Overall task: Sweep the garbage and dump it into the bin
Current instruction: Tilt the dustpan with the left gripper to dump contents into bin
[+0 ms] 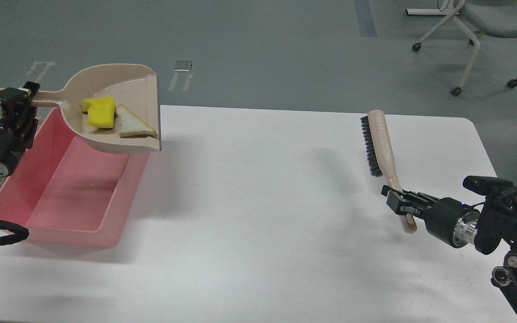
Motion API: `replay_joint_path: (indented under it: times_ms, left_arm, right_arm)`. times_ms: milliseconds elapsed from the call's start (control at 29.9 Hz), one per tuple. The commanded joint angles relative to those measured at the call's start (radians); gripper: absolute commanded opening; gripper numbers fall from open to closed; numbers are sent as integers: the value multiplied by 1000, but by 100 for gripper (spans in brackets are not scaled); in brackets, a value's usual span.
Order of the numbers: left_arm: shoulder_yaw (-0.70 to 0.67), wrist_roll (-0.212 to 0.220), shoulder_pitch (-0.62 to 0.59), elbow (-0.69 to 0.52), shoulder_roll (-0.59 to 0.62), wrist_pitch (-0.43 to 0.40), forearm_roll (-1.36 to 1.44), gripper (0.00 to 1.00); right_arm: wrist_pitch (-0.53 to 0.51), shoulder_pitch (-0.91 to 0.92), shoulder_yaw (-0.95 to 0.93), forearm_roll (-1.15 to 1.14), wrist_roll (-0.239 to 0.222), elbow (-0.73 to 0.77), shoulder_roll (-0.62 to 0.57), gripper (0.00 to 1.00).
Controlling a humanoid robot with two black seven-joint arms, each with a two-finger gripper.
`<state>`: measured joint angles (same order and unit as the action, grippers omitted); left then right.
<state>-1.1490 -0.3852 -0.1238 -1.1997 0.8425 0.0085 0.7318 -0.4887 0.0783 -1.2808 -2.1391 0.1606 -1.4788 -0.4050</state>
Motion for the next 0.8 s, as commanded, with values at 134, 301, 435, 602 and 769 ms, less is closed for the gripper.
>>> replay_joint_path:
  times_ms: [134,301,435,602,769]
  left_arm:
    - [0,-64,3,104,78,-82,-52,3]
    - [3,-103,16,160,124,-104,-46,3]
    - [11,-103,39,175,151,-105,-35,3]
    - [32,-103,44,227,201,-110,-28,3]
    - [52,-103,41,235,224,-105,50,4]
  right_arm:
    - [0,-6,0,1,14,0,-2,19]
    - [0,0,0,1,14,0,-2,19]
    - [0,-2,0,2,16,2,-2,19]
    - [0,-3,0,2,16,5,-2,20]
    - [0,3,0,2,20,8,-2,20]
